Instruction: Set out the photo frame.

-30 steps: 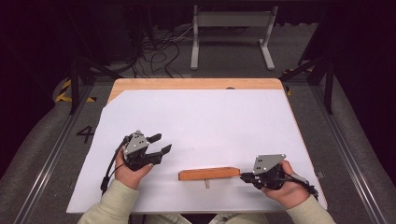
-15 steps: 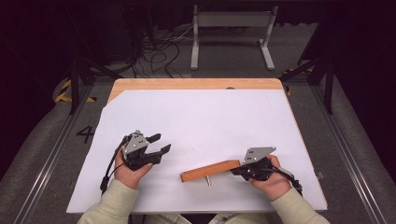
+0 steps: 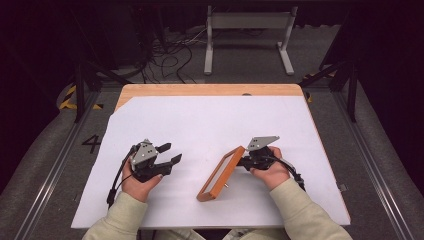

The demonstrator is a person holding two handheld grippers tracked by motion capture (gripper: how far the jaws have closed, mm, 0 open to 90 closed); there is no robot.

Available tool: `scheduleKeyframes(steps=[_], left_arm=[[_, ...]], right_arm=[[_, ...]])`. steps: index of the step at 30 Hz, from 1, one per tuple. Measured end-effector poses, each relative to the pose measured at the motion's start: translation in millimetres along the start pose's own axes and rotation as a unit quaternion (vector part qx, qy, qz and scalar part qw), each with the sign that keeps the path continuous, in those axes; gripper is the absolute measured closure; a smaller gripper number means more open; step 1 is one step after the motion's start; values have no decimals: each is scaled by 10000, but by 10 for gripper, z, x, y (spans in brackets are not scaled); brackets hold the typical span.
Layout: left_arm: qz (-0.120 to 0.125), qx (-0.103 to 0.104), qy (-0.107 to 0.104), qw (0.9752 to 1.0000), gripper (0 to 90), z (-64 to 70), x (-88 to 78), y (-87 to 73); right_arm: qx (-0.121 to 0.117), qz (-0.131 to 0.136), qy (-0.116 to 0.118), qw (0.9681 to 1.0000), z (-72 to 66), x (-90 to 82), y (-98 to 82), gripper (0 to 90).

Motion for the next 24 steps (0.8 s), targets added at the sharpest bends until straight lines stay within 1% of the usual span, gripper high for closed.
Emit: scheduleKeyframes(steps=[2, 3, 4, 5, 7, 8, 9, 10, 11, 13, 14, 17, 19, 21, 24], left_arm=[[-5, -16, -2, 10000, 433, 2, 2, -2], [-6, -14, -2, 10000, 433, 2, 2, -3], [-6, -14, -2, 10000, 433, 2, 2, -3], [-7, -12, -1, 10000, 433, 0, 2, -3], [-22, 4, 18, 10000, 433, -8, 3, -5], [-22, 4, 18, 10000, 433, -8, 3, -5], [-23, 11, 23, 10000, 433, -11, 4, -6], [-25, -9, 17, 10000, 434, -10, 5, -8], [-23, -17, 17, 10000, 434, -12, 6, -9], [-31, -2, 33, 10000, 434, -21, 5, -11], [-32, -3, 33, 10000, 434, -23, 4, -12], [-23, -16, 28, 10000, 434, -28, 1, -12], [-14, -22, 38, 10000, 434, -34, -5, -11], [-1, -38, 30, 10000, 435, -42, -10, -12], [-1, -45, 44, 10000, 434, -52, -17, -15]], right_arm=[[26, 53, 22, 10000, 33, 61, 47, 900], [55, 123, 45, 9999, 51, 92, 68, 900], [55, 123, 45, 9999, 51, 92, 68, 900], [141, 157, 113, 9997, 70, 134, 88, 900], [148, 99, 126, 9998, 101, 210, 122, 900], [148, 99, 126, 9998, 101, 210, 122, 900], [142, 87, 163, 9997, 113, 265, 160, 900], [89, 107, 209, 9997, 111, 330, 223, 900], [53, 106, 225, 9997, 109, 360, 253, 900], [35, 98, 246, 9996, 105, 383, 274, 900], [-19, 101, 320, 9994, 111, 447, 329, 900], [-27, 84, 386, 9992, 128, 525, 397, 900], [-136, 89, 414, 9990, 123, 575, 452, 900], [-221, 41, 354, 9991, 118, 587, 477, 900], [-231, 11, 291, 9993, 122, 564, 476, 900]])
Point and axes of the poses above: each handheld gripper's, and its own axes: x roughly forward along the jaws, y roughly out of its top, z roughly to its right, the point moved 4 cm from there along x, roughly forward along the jaws, and after that the axes turned 8 degrees about -x, right-handed, at the moved point
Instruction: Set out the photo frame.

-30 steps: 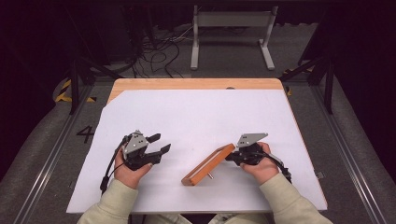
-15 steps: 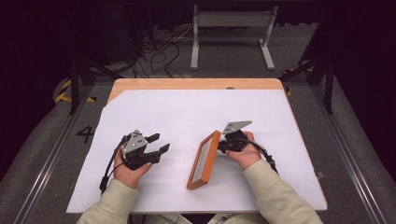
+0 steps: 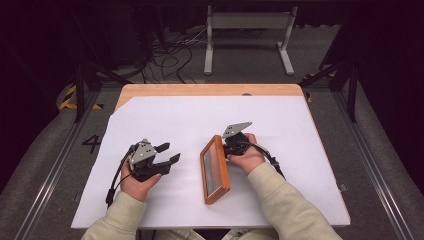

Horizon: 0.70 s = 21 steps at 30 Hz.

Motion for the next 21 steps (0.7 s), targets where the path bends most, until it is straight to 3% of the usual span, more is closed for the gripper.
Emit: scheduleKeyframes(steps=[2, 5, 10, 14, 21], left_arm=[[-5, 21, 36, 10000, 435, -18, -23, -14], [15, -19, 72, 10000, 439, -34, -49, -25], [-5, -78, 111, 9999, 442, -68, -74, -41], [-31, -82, 111, 9999, 440, -65, -71, -40], [-60, -183, 122, 9997, 425, -78, -71, -34]], right_arm=[[48, -149, -228, 9996, 13, -122, -17, 900], [137, -158, -308, 9993, -3, -231, -24, 878], [256, -254, -475, 9982, -63, -534, -53, 743], [442, -154, -492, 9977, -114, -780, -46, 652], [375, 64, -542, 9978, -258, -1103, 58, 511]])
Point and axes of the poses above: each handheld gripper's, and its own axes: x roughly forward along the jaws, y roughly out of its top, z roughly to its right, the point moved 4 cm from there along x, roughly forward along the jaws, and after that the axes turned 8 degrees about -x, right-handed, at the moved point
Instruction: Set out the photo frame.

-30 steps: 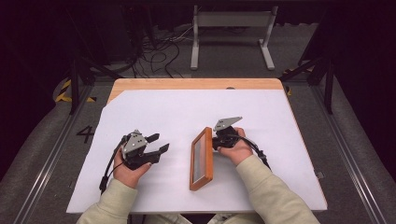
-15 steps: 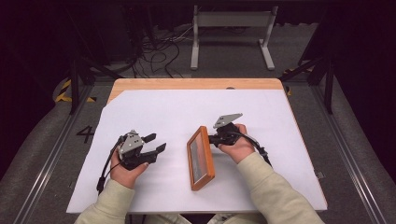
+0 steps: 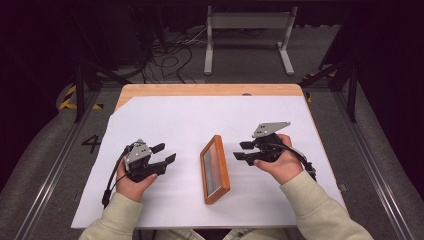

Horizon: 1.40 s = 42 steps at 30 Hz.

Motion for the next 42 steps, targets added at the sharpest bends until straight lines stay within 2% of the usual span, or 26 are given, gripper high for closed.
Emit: scheduleKeyframes(steps=[6, 9, 11, 13, 15, 18, 20, 26, 29, 38, 42], left_arm=[[-74, -22, 41, 10000, 417, -13, 5, -9], [-77, -90, 41, 9999, 417, -15, 8, -11], [-95, -80, 51, 9999, 417, -17, 8, -14], [-96, -76, 54, 9999, 417, -18, 7, -14], [-95, -59, 58, 9999, 417, -19, 9, -13], [-116, -38, 76, 9999, 412, -22, 14, -18], [-111, -48, 69, 9999, 412, -19, 14, -18], [-126, -30, 39, 9999, 421, -16, 19, -21], [-132, -20, 39, 9999, 421, -15, 19, -23], [-119, 13, 18, 9999, 415, -14, 9, -22], [-123, 30, 24, 9999, 412, -17, 11, -23]], right_arm=[[113, 109, 46, 9999, -90, -138, 108, 460], [283, -69, 131, 9995, -144, -182, 177, 427], [305, -99, 136, 9994, -157, -190, 194, 422], [345, -201, 163, 9991, -186, -190, 236, 376], [353, -201, 165, 9990, -195, -189, 250, 367], [378, -210, 140, 9990, -221, -179, 292, 302], [415, -288, 138, 9986, -242, -153, 314, 264], [506, -499, 322, 9970, -299, -4, 350, 213], [589, -574, 504, 9953, -326, 97, 357, 201], [682, -742, 685, 9925, -365, 372, 307, 155], [635, -857, 704, 9918, -408, 480, 277, 138]])
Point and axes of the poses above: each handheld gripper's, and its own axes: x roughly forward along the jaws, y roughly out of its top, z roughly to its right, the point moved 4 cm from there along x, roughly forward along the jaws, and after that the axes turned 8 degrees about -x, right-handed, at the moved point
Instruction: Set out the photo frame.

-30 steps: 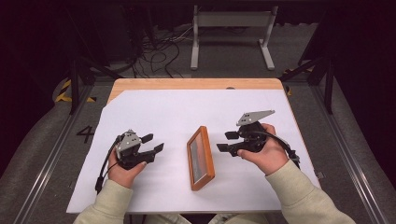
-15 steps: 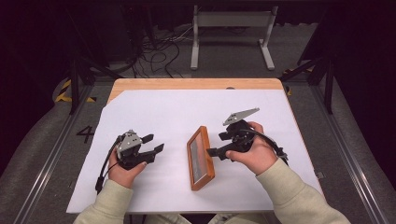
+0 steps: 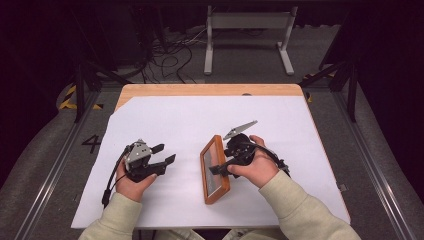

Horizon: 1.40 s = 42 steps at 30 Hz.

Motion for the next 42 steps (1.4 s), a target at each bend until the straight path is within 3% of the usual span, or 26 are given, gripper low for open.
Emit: scheduleKeyframes(steps=[10, 12, 16, 26, 37, 39, 42], left_arm=[[-15, -17, -28, 10000, 412, 12, 6, -7], [-20, 8, -23, 10000, 411, 8, 5, -6], [-27, -9, -28, 10000, 411, 12, 9, -9], [-41, 22, -33, 10000, 413, 15, 12, -11], [-47, 24, -61, 10000, 426, 20, 13, -12], [-43, 17, -62, 10000, 428, 19, 12, -11], [-37, 18, -66, 10000, 431, 19, 11, -10]], right_arm=[[160, -240, 159, 9995, -28, 152, -6, 153], [160, -322, 162, 9992, -20, 176, -20, 219], [185, -345, 182, 9991, -30, 192, -22, 265], [363, -362, 107, 9986, -36, 182, -21, 333], [469, -552, 189, 9972, -30, 93, -13, 582], [594, -635, 226, 9960, -26, 65, -14, 632], [638, -706, 227, 9952, -25, 52, -17, 660]])
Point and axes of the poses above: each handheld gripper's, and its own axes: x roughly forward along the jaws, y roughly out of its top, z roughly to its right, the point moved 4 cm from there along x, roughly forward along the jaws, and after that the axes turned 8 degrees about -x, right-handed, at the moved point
